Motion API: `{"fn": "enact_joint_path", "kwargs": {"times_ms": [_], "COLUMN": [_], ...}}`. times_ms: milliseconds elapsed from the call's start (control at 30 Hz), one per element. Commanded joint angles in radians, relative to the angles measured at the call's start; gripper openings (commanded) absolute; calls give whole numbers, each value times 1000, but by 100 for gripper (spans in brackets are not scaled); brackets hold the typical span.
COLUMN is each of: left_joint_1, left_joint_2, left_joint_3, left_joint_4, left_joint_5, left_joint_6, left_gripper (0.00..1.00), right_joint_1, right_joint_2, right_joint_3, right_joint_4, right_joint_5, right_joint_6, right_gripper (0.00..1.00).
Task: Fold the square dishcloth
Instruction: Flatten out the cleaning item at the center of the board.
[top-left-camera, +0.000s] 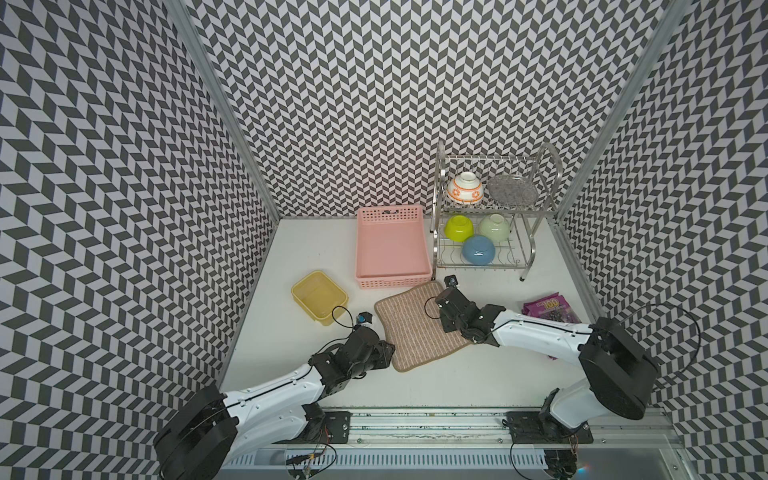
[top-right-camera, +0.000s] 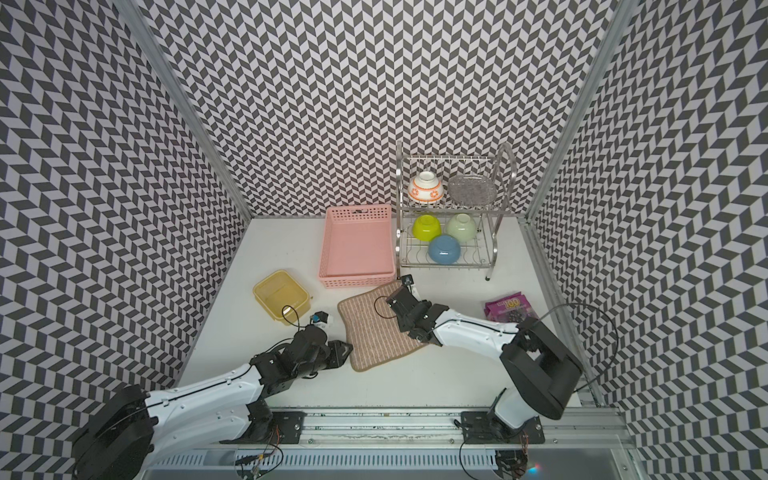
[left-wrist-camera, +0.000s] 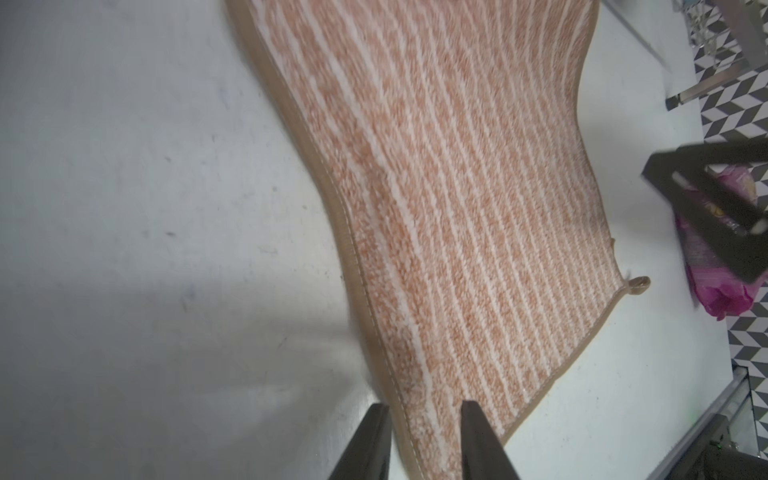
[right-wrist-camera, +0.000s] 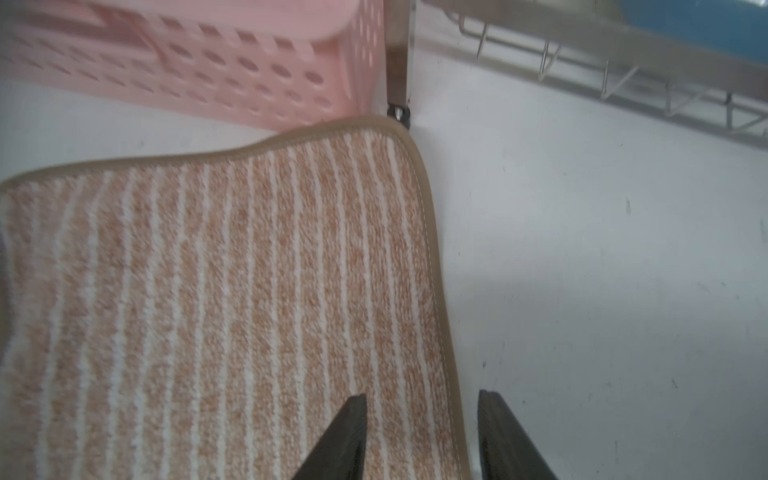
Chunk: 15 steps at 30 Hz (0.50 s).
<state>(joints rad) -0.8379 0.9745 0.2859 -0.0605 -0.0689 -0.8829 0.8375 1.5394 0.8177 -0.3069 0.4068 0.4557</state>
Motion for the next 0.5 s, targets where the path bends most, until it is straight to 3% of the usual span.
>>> {"fn": "enact_joint_path", "kwargs": {"times_ms": [0, 200, 467], "left_joint_1": [6, 39, 111], "left_joint_2": [-22, 64, 315], "left_joint_3": [45, 126, 227], "left_joint_4": [-41, 44, 134], "left_joint_5": [-90, -141, -123], "left_joint_6": [14, 73, 205], "left_gripper": [35, 36, 31], "right_joint_1": [3, 3, 3], "right_joint_2": [-42, -79, -101], "right_joint_3": [-68, -159, -244], "right_joint_4": [32, 53, 81], "right_joint_5": [-51, -45, -85], "right_joint_6": [67, 118, 164], "right_gripper": [43, 41, 34]}}
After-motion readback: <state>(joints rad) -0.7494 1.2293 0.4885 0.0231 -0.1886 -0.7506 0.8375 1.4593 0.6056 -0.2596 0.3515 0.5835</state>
